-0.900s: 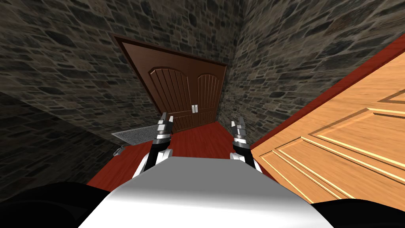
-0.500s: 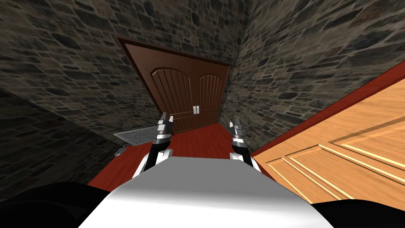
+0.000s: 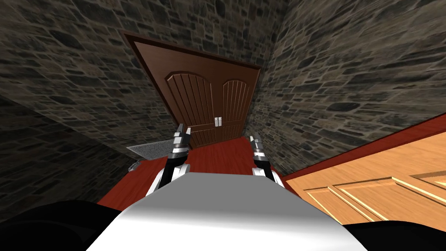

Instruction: Pull the door open

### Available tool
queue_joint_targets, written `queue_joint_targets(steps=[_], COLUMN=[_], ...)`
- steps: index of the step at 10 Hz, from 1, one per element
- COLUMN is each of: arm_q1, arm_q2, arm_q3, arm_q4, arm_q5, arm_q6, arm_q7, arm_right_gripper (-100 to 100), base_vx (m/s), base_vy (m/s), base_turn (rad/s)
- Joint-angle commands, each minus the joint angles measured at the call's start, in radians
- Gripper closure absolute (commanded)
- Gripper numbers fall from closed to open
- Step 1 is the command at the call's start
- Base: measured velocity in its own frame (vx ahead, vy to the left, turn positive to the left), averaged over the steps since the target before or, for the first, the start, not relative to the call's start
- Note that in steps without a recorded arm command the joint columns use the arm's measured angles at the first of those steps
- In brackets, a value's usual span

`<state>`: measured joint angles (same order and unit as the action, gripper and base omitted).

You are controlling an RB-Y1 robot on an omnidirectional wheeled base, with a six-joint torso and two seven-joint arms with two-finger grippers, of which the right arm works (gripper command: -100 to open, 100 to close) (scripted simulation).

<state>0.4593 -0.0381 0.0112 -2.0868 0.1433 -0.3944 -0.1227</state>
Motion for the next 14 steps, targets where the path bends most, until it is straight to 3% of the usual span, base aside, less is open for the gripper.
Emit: queue_joint_targets(steps=[1, 6, 9, 14], arm_q1=[-0.022, -0.069, -0.113, -0.165], arm_q2=[-0.016, -0.043, -0.063, -0.081], arm_q3=[-0.004, -0.012, -0.02, -0.029], arm_q4=[0.036, 0.14, 0.234, 0.345], arm_q5=[0.014, 0.049, 0.08, 0.117], arm_q6=[0.012, 0.021, 0.028, 0.036], arm_q7=[-0.025, -0.082, -0.134, -0.195], arm_right_gripper=[-100, -100, -100, -100], base_vx=[0.194, 0.16, 0.168, 0.166], base_vy=[0.045, 0.047, 0.048, 0.041], base_turn=[0.116, 0.075, 0.112, 0.085])
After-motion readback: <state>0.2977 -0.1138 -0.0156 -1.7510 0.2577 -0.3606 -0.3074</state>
